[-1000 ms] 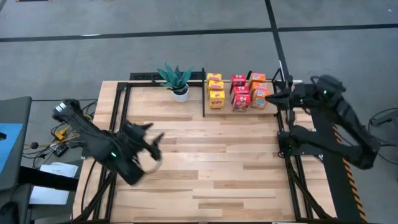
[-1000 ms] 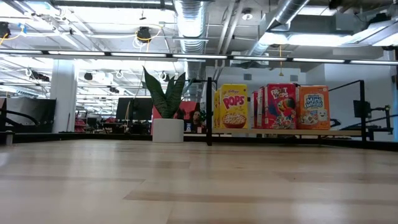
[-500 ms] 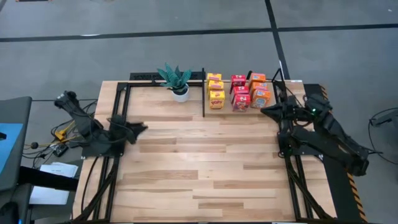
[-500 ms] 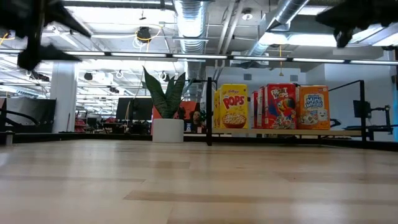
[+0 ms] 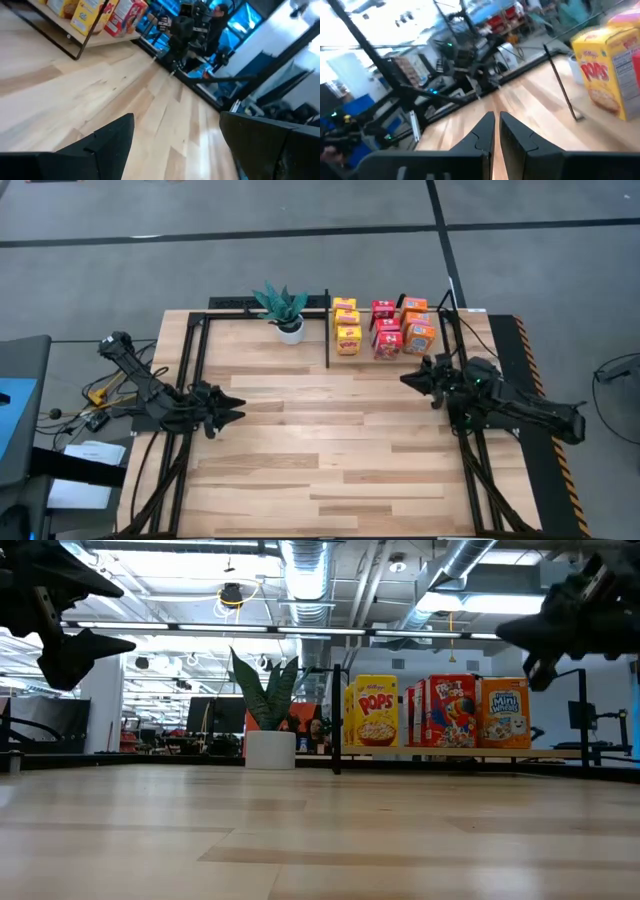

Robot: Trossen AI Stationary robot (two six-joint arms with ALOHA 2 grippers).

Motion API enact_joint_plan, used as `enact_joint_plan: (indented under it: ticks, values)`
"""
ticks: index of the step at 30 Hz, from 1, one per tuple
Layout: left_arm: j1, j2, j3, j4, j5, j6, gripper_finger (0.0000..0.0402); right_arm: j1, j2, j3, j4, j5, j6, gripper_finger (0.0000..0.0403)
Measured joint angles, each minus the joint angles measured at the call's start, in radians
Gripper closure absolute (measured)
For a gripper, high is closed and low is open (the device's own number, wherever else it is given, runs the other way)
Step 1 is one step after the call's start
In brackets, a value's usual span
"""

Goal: Stack cereal on shelf
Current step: Return to Home Position

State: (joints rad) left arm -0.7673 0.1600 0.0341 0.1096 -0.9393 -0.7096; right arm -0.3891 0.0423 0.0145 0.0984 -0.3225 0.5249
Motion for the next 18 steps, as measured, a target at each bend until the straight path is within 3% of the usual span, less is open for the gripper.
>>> enact_joint_plan:
  ticks: [4,6,18]
  values:
    - [0.000,0.001,0.000,-0.024,0.009,0.057,0.0116,0.068,0.010,-0.004,-0.049,0.190,0.039,0.0349]
    - [0.000,0.001,0.000,-0.045,0.018,0.069,0.0116,0.096,0.021,-0.005,-0.055,0.236,0.074,0.0349]
    - [0.000,0.004,0.000,-0.113,0.063,0.048,0.0116,0.141,0.031,-0.005,-0.057,0.243,0.078,0.0349]
